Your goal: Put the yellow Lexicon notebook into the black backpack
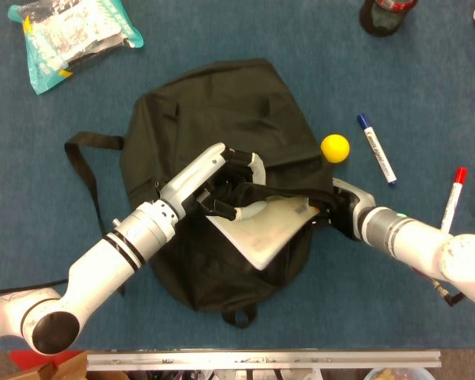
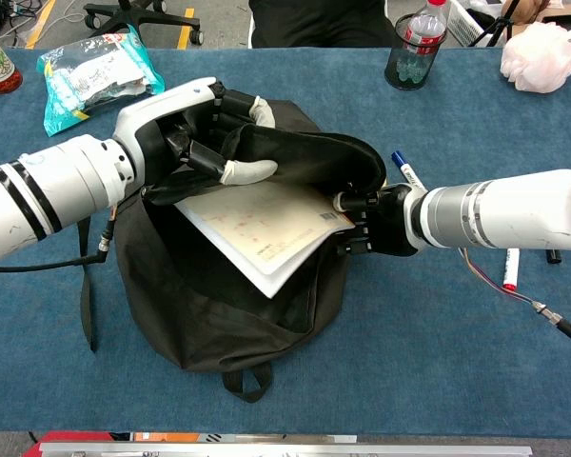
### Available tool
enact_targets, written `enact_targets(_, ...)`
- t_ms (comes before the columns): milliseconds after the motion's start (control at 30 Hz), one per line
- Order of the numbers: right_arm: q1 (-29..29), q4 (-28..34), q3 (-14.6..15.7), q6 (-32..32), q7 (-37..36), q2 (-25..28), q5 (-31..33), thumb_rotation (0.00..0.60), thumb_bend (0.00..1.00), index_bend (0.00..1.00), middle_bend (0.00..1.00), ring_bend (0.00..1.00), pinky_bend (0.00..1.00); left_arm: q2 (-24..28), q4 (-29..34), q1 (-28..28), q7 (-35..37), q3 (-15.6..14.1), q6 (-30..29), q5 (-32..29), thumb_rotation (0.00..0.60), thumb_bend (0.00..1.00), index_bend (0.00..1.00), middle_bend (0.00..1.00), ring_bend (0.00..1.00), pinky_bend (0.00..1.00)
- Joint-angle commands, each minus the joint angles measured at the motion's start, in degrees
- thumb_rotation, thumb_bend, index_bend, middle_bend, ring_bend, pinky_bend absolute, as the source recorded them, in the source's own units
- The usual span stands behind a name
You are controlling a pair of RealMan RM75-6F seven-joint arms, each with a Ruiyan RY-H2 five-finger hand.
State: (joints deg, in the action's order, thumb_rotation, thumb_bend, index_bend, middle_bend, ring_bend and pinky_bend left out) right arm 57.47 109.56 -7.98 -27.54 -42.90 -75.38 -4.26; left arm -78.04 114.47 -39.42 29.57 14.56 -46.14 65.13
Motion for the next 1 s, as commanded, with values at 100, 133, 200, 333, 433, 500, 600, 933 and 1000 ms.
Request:
enact_targets(100,-5.4,0.4,-2.9,3.1,0.0,0.9,-6.0,0.600,0.72,0.23,0.30,0.24,0.56,0.3,0.0,0.1,0.1,-0.1,0.2,-0.3,0.600,0.32,0.62,0.64,0.64,0.82)
enact_targets(133,-6.2,0.4,-3.2,3.3,0.1,1.0,-6.9,0.600,0.72,0.20,0.28,0.23,0.55,0.3,0.1,0.1,0.0,-0.2,0.3,-0.3,0.600,0.32,0.62,0.64,0.64,0.82)
enact_targets(200,-7.6,0.3,-3.7,4.2,0.2,1.2,-8.4,0.600,0.72,0.14,0.24,0.20,0.52,0.3,0.1,0.1,0.1,-0.2,0.3,-0.2,0.600,0.32,0.62,0.64,0.64,0.82)
enact_targets(333,-10.4,-0.6,-4.6,9.4,0.7,2.3,-12.3,0.600,0.72,0.06,0.19,0.15,0.47,0.4,-0.1,0.1,0.3,-0.1,0.3,-0.3,0.600,0.32,0.62,0.64,0.64,0.81)
enact_targets(433,-12.5,-0.9,-5.3,13.2,1.8,3.9,-16.0,0.600,0.72,0.02,0.15,0.12,0.44,0.6,-0.3,0.1,0.5,0.0,0.5,-0.4,0.600,0.32,0.62,0.64,0.63,0.81)
enact_targets(500,-14.5,-0.8,-6.4,16.0,2.9,5.5,-19.1,0.600,0.72,0.00,0.14,0.10,0.41,0.9,-0.4,0.1,0.7,0.0,1.0,-0.4,0.600,0.32,0.61,0.63,0.62,0.81)
enact_targets(600,-17.4,-0.4,-7.9,19.2,4.6,8.0,-23.3,0.600,0.72,0.00,0.12,0.08,0.38,1.3,-0.6,0.1,1.1,0.0,1.4,-0.4,0.600,0.32,0.60,0.62,0.60,0.79)
enact_targets(933,-33.0,2.7,-19.7,29.1,10.4,18.2,-34.7,0.600,0.71,0.00,0.11,0.07,0.35,2.1,-1.1,0.3,2.2,0.1,2.0,0.0,0.600,0.32,0.57,0.61,0.55,0.74)
enact_targets(1000,-35.8,3.0,-21.9,30.7,12.2,19.5,-36.2,0.600,0.71,0.00,0.10,0.07,0.35,2.2,-1.2,0.3,2.2,0.0,2.3,0.0,0.600,0.32,0.55,0.60,0.53,0.72)
